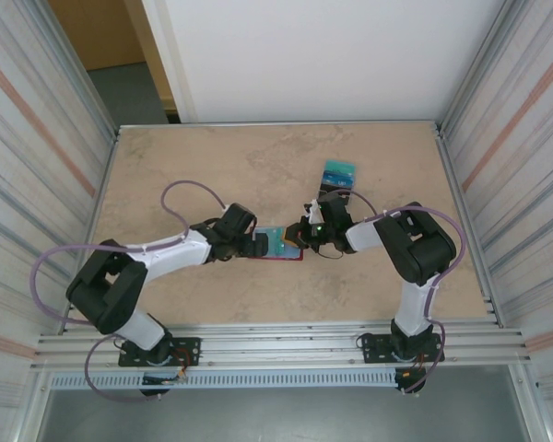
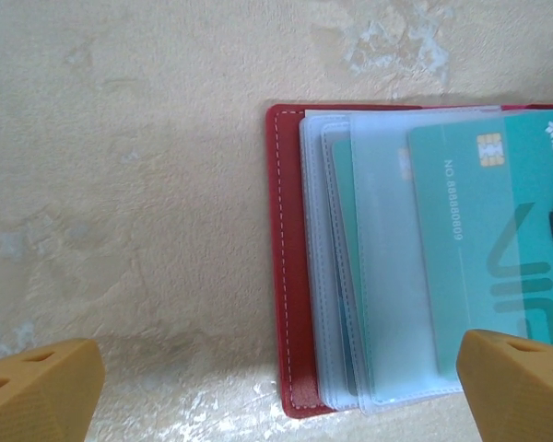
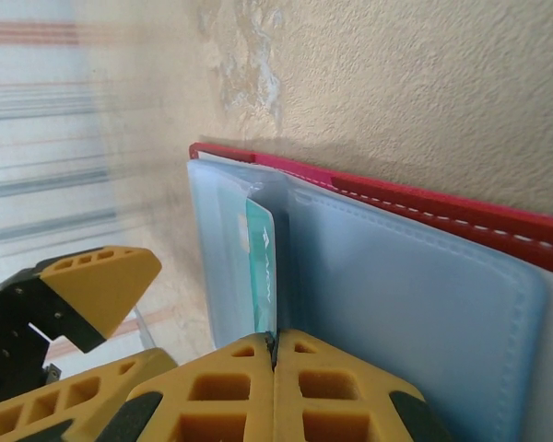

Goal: Take the credit cards out of the card holder

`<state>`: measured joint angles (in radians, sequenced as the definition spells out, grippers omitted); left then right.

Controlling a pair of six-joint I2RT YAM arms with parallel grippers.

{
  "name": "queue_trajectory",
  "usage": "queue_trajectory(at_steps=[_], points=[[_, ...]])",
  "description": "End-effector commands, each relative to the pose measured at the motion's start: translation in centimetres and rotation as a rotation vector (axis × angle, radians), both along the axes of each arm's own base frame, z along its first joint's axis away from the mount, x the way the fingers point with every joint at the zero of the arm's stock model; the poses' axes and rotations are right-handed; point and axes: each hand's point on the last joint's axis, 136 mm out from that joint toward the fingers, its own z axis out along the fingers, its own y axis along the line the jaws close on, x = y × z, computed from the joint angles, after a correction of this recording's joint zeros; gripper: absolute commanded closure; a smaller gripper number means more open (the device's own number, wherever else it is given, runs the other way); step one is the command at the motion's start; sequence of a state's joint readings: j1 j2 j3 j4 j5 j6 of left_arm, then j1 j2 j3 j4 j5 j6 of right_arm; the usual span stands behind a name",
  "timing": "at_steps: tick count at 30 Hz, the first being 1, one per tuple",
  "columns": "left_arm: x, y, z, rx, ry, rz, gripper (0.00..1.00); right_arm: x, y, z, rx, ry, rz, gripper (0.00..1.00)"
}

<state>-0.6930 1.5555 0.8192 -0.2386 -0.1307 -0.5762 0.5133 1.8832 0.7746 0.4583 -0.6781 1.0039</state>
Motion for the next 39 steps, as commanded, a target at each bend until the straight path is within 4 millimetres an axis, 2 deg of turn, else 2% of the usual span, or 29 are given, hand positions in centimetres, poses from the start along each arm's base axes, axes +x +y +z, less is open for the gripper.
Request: queue_trajectory(at_steps=[1, 5, 12, 20, 27, 30, 34, 39], points=[[0.7, 0.0, -0.9, 0.067, 0.002, -0.010, 0.01, -0.5, -0.3, -0.4, -0.059, 0.003, 0.011, 0.96], [0.6, 0.5, -2.2, 0.109, 0.037, 0.013, 0.01, -0.8, -0.9, -0.4, -0.103, 0.006, 0.009, 0.96], [0.4, 0.6, -2.7, 0.116, 0.050, 0.011, 0.01, -1.1, -1.9, 0.3, -0.187, -0.014, 0.008, 0.95], [-0.1, 0.6, -3.3, 0.115, 0.072, 0.002, 0.01, -1.2, -0.3, 1.1, -0.206, -0.043, 0.038, 0.78], [-0.3, 0.5, -3.6, 0.108, 0.082, 0.001, 0.01, -1.0, 0.5, 1.0, -0.202, -0.049, 0.043, 0.77], [-0.3, 0.5, -3.6, 0.107, 0.083, 0.001, 0.01, -0.9, 0.6, 0.7, -0.200, -0.044, 0.037, 0.80], [-0.3, 0.5, -3.6, 0.106, 0.082, 0.003, 0.02, -0.8, 0.4, 0.5, -0.209, -0.038, 0.029, 0.90], [-0.4, 0.8, -3.4, 0.113, 0.081, 0.013, 0.02, -1.0, -0.7, 0.6, -0.289, -0.041, 0.029, 0.98]])
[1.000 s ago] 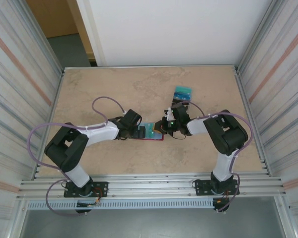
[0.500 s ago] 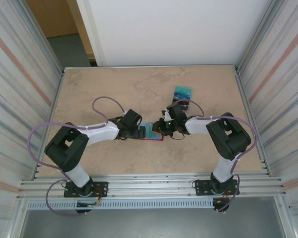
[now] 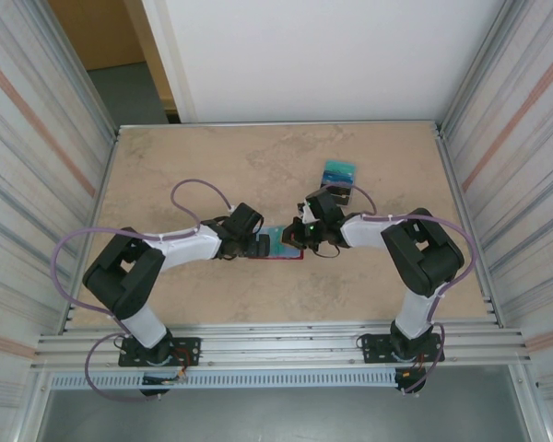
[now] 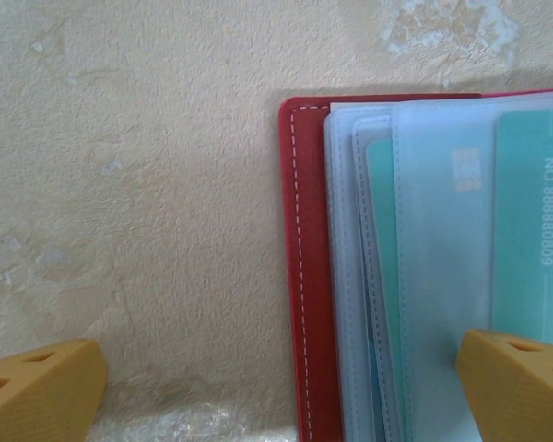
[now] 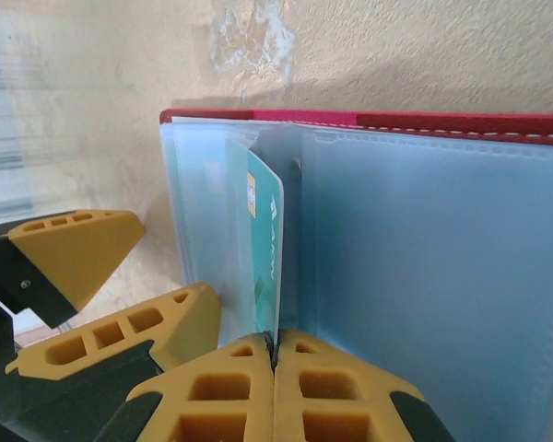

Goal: Take the credit cards out of the card holder

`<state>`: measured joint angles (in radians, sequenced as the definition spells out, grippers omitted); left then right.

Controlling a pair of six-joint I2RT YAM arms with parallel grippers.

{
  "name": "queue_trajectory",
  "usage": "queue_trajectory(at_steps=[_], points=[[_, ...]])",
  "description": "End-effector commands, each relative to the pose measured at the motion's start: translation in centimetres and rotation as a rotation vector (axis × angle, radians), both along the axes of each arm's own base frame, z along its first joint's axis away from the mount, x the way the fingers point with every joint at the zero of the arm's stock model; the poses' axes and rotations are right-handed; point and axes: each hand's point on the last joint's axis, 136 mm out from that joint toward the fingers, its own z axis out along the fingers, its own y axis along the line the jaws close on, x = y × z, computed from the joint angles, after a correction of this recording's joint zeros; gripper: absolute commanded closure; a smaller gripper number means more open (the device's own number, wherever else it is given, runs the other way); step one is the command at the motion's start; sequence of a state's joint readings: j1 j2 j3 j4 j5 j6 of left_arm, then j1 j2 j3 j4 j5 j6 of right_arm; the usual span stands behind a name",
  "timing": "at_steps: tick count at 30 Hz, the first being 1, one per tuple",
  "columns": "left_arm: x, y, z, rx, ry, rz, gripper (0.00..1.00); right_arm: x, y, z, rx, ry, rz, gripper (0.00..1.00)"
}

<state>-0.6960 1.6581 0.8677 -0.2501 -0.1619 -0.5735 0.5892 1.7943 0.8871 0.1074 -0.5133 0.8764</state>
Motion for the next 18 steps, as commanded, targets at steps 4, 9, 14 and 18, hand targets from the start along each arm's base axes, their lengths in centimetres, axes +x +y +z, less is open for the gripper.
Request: queue_trajectory(at_steps=[4, 9, 14, 18], points=[[-1.4, 1.6, -1.5, 0.062, 0.052, 0.029, 0.03, -0.2, -2.3, 0.2, -0.168, -0.020, -0.010, 1.00], [-1.8, 2.7, -1.6, 0.073, 0.057, 0.068, 0.04, -0.4, -3.2, 1.3, -0.212, -0.043, 0.003, 1.00], [-1.9, 3.3, -1.5, 0.077, 0.051, 0.077, 0.04, -0.6, -3.6, 2.6, -0.235, -0.074, 0.034, 1.00], [-1.6, 3.2, -1.3, 0.068, 0.041, 0.062, 0.05, -0.5, -4.1, 4.5, -0.265, -0.131, 0.064, 1.00]])
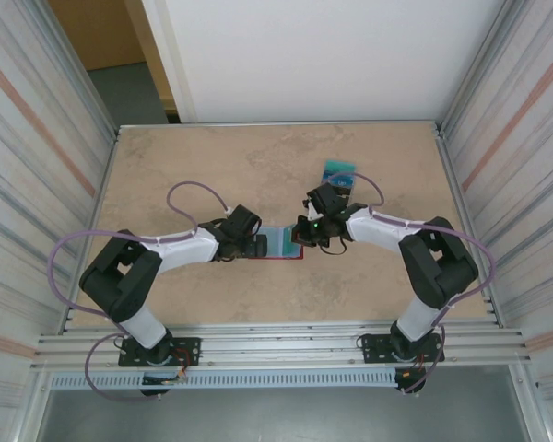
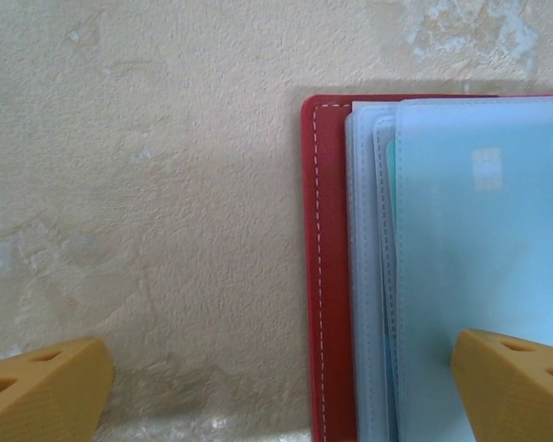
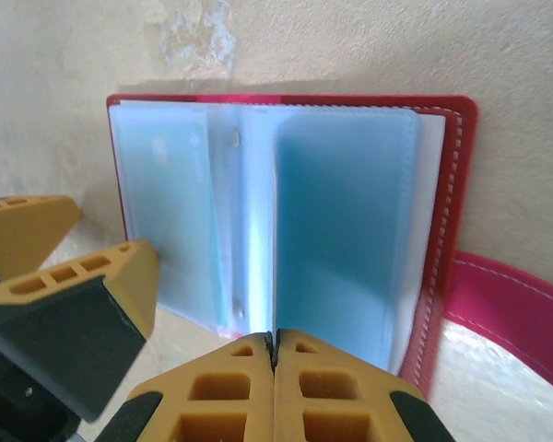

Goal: Take the credit cards out of the card holder

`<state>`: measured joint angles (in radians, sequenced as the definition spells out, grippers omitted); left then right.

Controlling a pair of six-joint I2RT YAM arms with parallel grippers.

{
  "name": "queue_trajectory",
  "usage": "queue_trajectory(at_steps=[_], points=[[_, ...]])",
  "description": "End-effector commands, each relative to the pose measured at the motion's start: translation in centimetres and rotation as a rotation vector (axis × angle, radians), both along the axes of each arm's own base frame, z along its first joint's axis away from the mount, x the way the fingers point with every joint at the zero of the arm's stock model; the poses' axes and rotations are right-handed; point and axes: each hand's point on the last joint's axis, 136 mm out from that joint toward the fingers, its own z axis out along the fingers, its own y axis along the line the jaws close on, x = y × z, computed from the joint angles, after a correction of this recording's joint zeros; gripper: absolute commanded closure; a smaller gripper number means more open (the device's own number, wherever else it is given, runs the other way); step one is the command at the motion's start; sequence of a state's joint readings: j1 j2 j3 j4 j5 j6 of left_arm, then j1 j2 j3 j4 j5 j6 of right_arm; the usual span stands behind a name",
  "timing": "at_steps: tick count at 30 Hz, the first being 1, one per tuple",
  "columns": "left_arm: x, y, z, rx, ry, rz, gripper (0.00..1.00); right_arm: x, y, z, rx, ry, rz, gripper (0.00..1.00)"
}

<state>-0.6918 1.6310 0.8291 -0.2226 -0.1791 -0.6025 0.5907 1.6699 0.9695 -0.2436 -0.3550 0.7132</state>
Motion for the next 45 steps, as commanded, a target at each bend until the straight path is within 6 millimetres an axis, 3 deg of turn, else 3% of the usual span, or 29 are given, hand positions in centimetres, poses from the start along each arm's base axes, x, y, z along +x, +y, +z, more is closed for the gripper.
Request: queue_trajectory(at_steps=[1, 10, 18, 26, 36, 40, 45], points=[[-1.4, 2.3, -1.3, 0.076, 0.058, 0.014, 0.05, 0.4, -0.9, 3.0, -0.059, -0.092, 0.050, 1.00], [0.4, 0.9, 2.8, 0.040, -0.049, -0.061, 0.02, 2.7, -3.7, 8.5, -0.178, -0.269, 0.121, 1.00], [0.8, 0.7, 8.2, -0.022, -0.168, -0.081, 0.01, 6.6, -7.2, 13.0, -0.295, -0.462, 0.137, 1.00], [-0.1, 1.7, 11.0, -0.059, -0.239, -0.070, 0.01, 11.7, -10.7, 15.8, -0.482, -0.720, 0.204, 1.00], [-1.0, 4.1, 12.3, -0.048, -0.315, -0.011, 0.01, 16.6, -11.4, 16.4, -0.707, -1.026, 0.468, 1.00], [-1.3, 4.6, 12.5, -0.044, -0.318, -0.001, 0.01, 18.9, -12.8, 15.8, -0.726, -0.986, 0.481, 1.00], [-1.6, 5.1, 12.3, -0.032, -0.314, 0.017, 0.01, 20.1, -13.6, 14.0, -0.740, -0.958, 0.567, 1.00]])
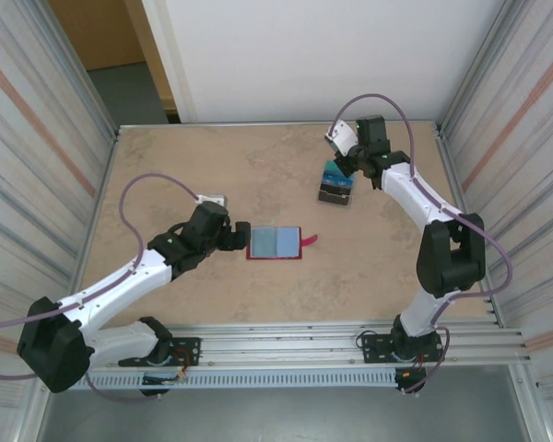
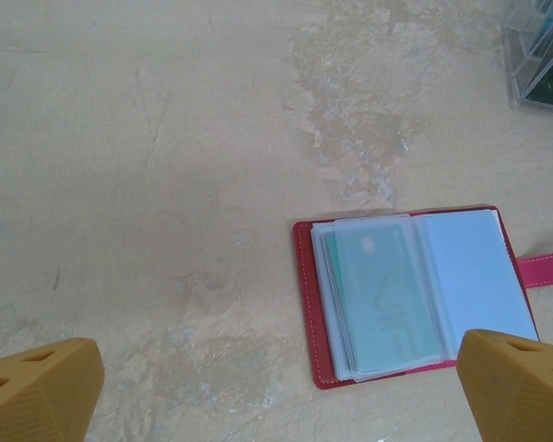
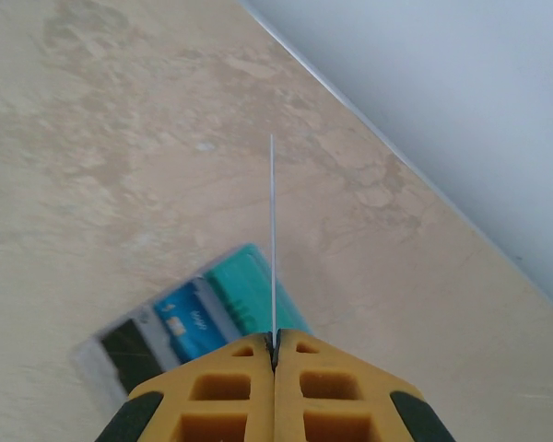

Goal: Take the credit cards out of the card holder

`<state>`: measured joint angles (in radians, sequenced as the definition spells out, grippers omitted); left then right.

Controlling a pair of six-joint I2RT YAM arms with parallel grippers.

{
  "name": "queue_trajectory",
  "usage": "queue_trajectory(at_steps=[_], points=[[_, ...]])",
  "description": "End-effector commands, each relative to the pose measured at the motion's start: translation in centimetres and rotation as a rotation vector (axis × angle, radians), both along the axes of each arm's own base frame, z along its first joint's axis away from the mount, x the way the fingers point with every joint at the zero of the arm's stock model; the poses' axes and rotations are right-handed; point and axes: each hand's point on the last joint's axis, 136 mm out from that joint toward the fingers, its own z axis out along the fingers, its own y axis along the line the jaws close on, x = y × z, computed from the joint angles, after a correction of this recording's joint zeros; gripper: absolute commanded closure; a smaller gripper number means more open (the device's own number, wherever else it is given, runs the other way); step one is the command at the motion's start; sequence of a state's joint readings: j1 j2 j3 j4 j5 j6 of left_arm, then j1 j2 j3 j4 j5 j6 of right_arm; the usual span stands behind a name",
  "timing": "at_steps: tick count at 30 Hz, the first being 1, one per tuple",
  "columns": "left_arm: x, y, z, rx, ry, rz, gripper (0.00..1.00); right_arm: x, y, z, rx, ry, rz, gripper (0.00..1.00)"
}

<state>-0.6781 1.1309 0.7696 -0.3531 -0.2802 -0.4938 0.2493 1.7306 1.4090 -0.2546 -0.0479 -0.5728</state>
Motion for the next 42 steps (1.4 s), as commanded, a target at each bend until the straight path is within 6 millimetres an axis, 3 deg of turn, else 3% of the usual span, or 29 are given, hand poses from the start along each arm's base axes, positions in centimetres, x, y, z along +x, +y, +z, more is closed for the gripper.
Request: queue_trajectory(at_steps=[1, 10, 21, 42], points=[[-0.4, 1.4, -0.3, 0.035, -0.001, 0.040, 0.01, 0.6, -0.2, -0.4, -0.067, -0.006, 0.077, 1.00], [-0.5, 1.9, -0.8, 0.050, 0.015, 0.062, 0.01, 0.5, -0.4, -3.7, -0.148, 0.069, 0.207, 1.00], [-0.2, 1.8, -1.5, 0.056, 0.044, 0.070, 0.01, 1.2, -1.4, -6.3, -0.263, 0.137, 0.220, 1.00], [0.0, 1.6, -2.2, 0.060, 0.073, 0.067, 0.01, 1.3, -2.8, -9.0, -0.322, 0.218, 0.221, 1.00]])
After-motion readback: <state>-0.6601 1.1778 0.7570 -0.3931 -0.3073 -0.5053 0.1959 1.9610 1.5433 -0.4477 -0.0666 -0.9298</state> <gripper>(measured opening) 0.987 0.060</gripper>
